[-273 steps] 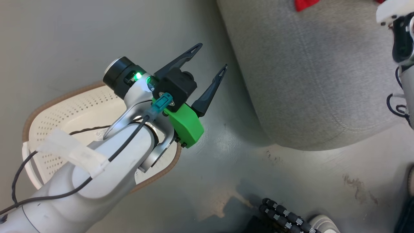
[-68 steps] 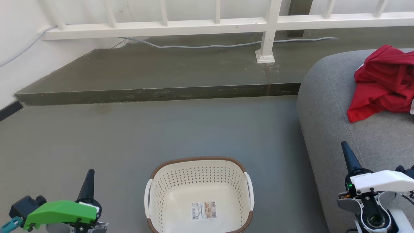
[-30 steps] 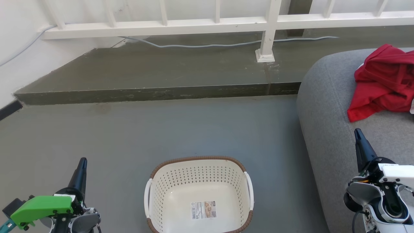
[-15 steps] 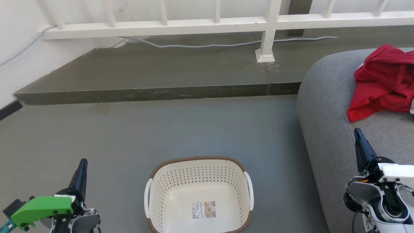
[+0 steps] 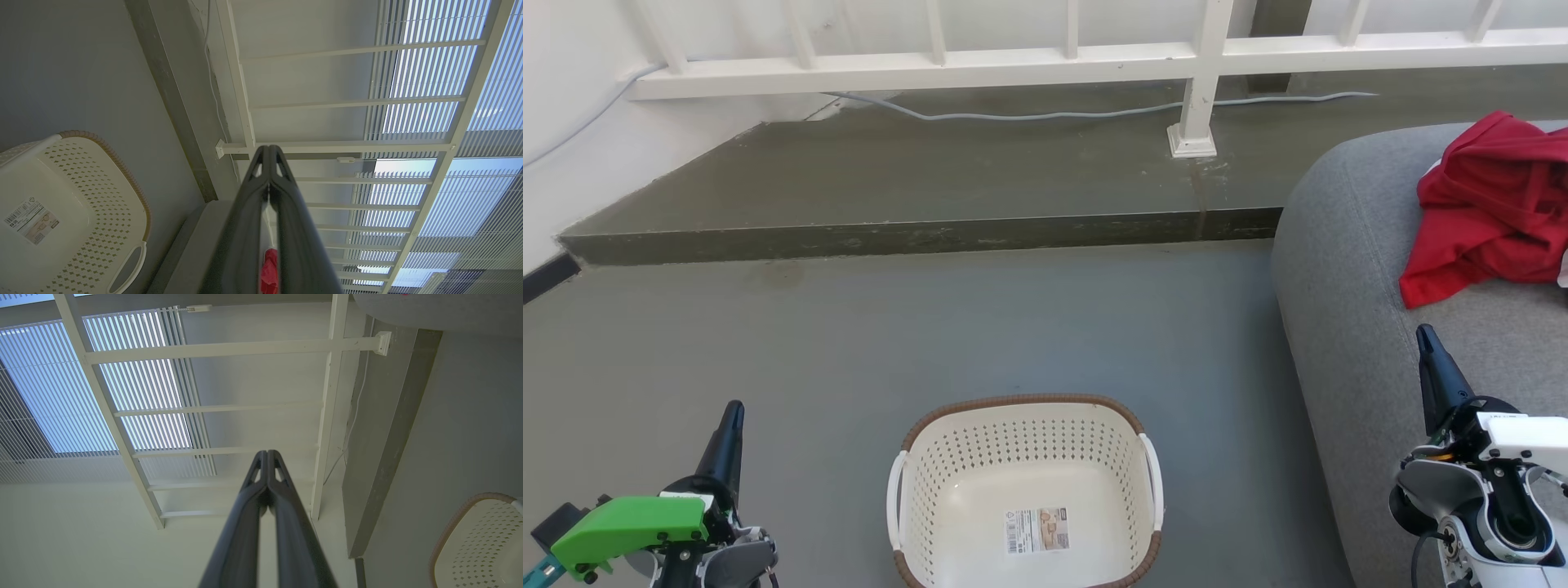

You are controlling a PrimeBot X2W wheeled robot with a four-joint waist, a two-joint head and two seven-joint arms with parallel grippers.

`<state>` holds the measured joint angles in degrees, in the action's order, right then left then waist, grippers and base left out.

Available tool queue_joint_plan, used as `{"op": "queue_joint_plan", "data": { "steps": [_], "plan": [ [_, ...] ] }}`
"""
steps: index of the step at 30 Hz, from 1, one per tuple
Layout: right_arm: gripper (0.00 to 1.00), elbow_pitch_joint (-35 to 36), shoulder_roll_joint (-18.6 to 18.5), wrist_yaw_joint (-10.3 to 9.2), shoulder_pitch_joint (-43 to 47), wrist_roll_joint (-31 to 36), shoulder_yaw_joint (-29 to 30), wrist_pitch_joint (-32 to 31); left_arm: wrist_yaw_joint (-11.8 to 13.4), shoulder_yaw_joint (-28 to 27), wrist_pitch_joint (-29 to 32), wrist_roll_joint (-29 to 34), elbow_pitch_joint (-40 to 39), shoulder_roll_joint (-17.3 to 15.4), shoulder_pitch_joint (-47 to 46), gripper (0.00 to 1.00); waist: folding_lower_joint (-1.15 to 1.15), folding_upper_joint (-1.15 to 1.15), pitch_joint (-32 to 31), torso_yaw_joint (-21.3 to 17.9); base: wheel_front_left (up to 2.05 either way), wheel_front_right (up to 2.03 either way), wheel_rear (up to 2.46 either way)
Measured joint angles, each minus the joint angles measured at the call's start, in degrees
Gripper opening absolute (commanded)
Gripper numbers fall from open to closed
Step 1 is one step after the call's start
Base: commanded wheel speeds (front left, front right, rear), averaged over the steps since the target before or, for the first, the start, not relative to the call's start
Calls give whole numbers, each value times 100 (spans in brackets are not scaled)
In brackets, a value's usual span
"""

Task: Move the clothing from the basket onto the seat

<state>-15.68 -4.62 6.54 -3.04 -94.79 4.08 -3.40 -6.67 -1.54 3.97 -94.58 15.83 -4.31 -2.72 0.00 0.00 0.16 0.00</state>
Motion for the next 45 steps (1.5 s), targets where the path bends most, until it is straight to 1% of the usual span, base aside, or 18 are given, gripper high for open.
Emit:
{"op": "queue_joint_plan", "data": {
  "steps": [3,45],
  "plan": [
    [0,-5,1,0,-1,0,2,0,-32,-1,0,0,2,1,-1,0,0,0,0,0,0,0,0],
    [0,-42,9,1,-4,0,27,-2,-33,-14,1,0,20,18,-58,0,0,0,-2,0,0,0,0]
  ]
}}
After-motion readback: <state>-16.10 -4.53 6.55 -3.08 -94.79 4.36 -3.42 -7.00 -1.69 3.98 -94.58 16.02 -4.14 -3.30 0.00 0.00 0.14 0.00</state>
